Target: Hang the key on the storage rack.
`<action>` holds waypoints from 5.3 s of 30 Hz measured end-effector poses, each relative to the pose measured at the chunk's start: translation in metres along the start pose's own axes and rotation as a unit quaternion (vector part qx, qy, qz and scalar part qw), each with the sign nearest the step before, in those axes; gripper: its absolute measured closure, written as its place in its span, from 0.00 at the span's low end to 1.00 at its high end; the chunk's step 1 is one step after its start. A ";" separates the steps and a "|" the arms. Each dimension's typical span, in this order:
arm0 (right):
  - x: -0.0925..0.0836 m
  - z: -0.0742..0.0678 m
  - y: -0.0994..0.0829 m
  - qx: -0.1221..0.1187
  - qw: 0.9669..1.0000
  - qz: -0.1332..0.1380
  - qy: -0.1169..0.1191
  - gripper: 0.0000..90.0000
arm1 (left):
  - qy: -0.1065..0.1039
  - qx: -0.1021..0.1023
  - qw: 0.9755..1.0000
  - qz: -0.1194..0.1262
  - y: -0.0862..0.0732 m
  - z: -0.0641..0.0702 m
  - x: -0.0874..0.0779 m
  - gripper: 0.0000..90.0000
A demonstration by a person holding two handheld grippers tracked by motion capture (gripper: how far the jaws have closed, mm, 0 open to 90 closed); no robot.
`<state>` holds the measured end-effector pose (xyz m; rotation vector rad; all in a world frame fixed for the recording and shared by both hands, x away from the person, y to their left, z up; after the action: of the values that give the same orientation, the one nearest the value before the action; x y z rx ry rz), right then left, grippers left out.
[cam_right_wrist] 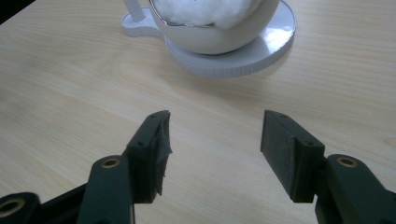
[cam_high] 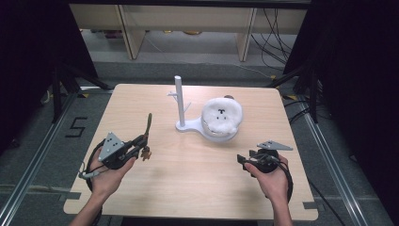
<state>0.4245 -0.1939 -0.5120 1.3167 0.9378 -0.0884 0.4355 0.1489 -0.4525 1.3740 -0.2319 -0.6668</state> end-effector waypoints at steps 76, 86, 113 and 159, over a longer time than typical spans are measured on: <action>0.000 0.002 -0.001 0.010 1.000 0.000 0.000 0.48 | 0.029 0.001 1.000 -0.009 0.033 -0.008 0.078 0.88; -0.001 0.002 -0.002 0.010 1.000 -0.002 0.000 0.48 | 0.036 -0.003 0.999 -0.012 0.034 -0.011 0.088 0.88; 0.000 0.006 -0.002 -0.008 1.000 0.003 -0.003 0.48 | 0.042 0.004 0.998 -0.035 0.020 -0.008 0.110 0.87; 0.008 0.024 -0.019 0.016 1.000 -0.014 -0.017 0.47 | 0.052 -0.010 0.993 -0.102 -0.051 -0.048 0.023 0.42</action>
<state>0.4323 -0.2167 -0.5325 1.3274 0.9302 -0.1469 0.4635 0.1727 -0.5161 1.4202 -0.0017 -0.7627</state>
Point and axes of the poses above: each handheld gripper's, and its own axes: x roughly forward along the jaws, y roughly out of its top, z roughly to its right, the point moved 10 cm from there along x, roughly forward along the jaws, and after that the axes turned 12 degrees about -x, right-handed, at the moved point
